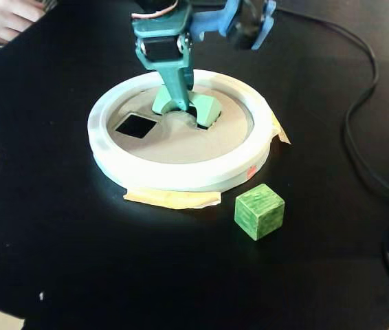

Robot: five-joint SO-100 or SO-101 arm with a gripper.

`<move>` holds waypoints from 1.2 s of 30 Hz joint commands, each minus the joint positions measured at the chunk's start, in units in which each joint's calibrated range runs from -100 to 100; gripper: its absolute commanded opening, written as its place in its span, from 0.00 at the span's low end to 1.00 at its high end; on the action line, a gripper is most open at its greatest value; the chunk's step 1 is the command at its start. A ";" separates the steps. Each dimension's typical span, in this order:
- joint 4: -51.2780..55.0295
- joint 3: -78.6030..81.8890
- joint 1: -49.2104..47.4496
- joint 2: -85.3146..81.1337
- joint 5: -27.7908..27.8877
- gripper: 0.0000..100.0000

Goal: Pick up the U shape block and drop it in corresponding U shaped hole

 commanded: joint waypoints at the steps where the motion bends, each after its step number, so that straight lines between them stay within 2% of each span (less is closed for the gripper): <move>1: -0.36 -5.63 3.26 -1.35 4.10 0.32; 4: -0.36 -5.63 4.13 -1.80 5.08 0.32; 9: -0.36 -5.99 3.13 -2.69 5.32 0.46; 10: -0.26 -5.63 2.63 -4.12 5.37 0.51; 15: 3.15 -5.99 1.38 -6.01 5.27 0.59; 20: 12.38 -6.17 -0.11 -12.36 4.74 0.60; 25: 12.38 -6.72 -1.11 -15.95 4.54 0.60; 30: 12.68 -13.73 -4.86 -14.16 2.00 0.60; 36: 12.68 -14.92 -6.11 -14.60 2.49 0.58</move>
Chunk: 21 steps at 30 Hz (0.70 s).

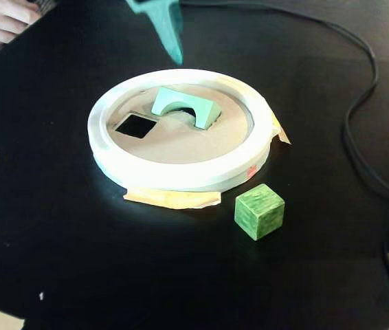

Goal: Pick up the U shape block and drop it in corresponding U shaped hole

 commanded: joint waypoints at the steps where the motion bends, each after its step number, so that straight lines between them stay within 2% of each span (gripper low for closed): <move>1: 0.85 -5.36 -0.81 -5.24 -0.20 0.58; 8: 1.66 -5.46 -0.31 -5.33 -0.68 0.60; 10: 0.85 -5.64 -1.44 -5.06 -1.27 0.69; 14: 0.45 -5.64 -7.30 -4.61 -2.88 1.00; 17: -2.46 -5.82 -11.05 -5.24 -3.76 1.00; 21: -17.61 -4.91 -13.92 -3.09 -7.72 1.00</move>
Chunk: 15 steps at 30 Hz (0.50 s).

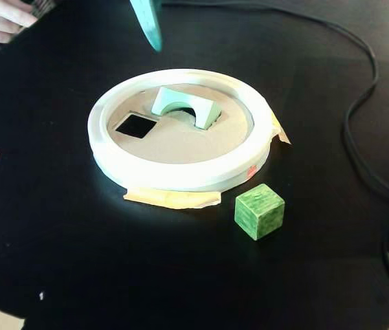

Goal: Pick up the U shape block and drop it in corresponding U shaped hole

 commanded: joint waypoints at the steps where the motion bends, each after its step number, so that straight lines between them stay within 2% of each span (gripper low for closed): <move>1: -17.52 -4.71 -4.45 -1.93 -3.52 1.00; 2: -23.14 -5.53 -5.08 0.94 -3.71 1.00; 4: -27.16 -5.53 -5.20 3.63 -3.71 1.00; 15: -28.26 -4.62 -0.33 10.70 -3.27 1.00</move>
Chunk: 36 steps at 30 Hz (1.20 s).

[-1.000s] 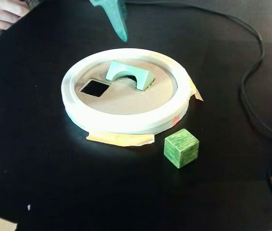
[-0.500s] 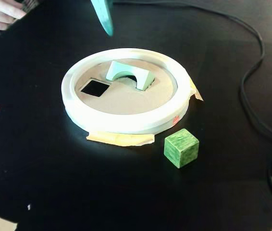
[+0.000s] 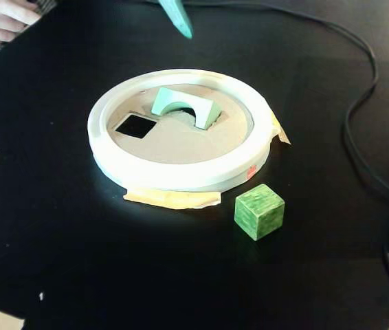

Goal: Pick up the U shape block and drop it in corresponding U shaped hole

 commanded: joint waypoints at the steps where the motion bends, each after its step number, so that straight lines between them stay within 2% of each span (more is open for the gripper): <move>1: -2.36 -3.84 3.41 1.88 0.44 1.00; 9: -1.26 -3.57 9.65 4.56 3.42 1.00; 17: 12.09 -3.20 9.78 3.58 3.47 1.00; 36: 12.49 -1.57 8.03 4.39 3.03 1.00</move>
